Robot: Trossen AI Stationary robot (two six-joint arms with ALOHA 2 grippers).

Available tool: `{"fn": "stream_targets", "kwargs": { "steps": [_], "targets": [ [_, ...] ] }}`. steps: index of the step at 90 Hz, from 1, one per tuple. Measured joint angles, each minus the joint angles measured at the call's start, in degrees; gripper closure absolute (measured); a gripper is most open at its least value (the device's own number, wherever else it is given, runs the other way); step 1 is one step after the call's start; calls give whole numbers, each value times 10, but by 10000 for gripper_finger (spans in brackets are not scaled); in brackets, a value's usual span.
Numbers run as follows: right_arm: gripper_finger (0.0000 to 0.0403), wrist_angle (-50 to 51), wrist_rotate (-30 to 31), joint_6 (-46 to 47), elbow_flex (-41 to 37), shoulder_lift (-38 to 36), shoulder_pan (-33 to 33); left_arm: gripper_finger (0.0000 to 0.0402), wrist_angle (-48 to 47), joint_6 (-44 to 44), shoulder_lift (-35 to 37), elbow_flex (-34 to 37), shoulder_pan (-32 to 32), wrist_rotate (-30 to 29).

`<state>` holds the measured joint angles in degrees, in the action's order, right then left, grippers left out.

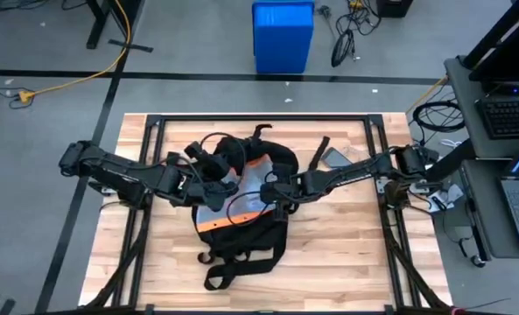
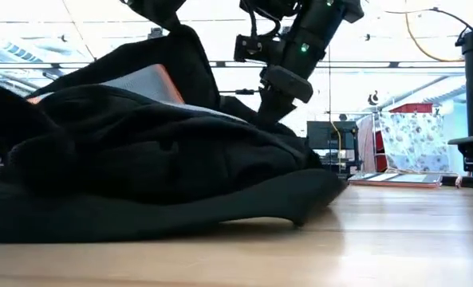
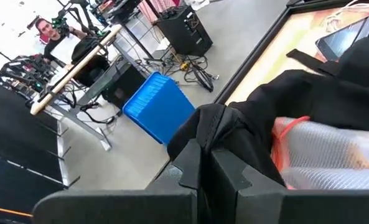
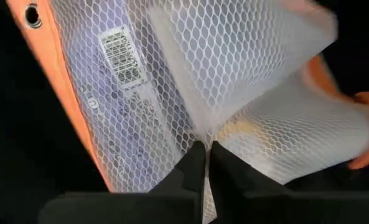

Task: Unpack backpack
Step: Put the zip bag into the black backpack

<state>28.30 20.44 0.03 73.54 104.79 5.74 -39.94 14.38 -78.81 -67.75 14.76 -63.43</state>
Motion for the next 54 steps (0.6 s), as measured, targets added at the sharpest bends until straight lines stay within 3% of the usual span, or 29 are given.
{"fn": "stream_targets", "kwargs": {
  "steps": [25,37,54],
  "targets": [
    [403,-20,38,-89,59,0,-1,400,0,-3,0,0,0,15],
    [403,-82,39,-145,67,-2,-1,400,0,-4,0,0,0,19],
    [403,-126,36,-206,67,-2,-8,400,14,-32,0,0,3,64]
  ]
}}
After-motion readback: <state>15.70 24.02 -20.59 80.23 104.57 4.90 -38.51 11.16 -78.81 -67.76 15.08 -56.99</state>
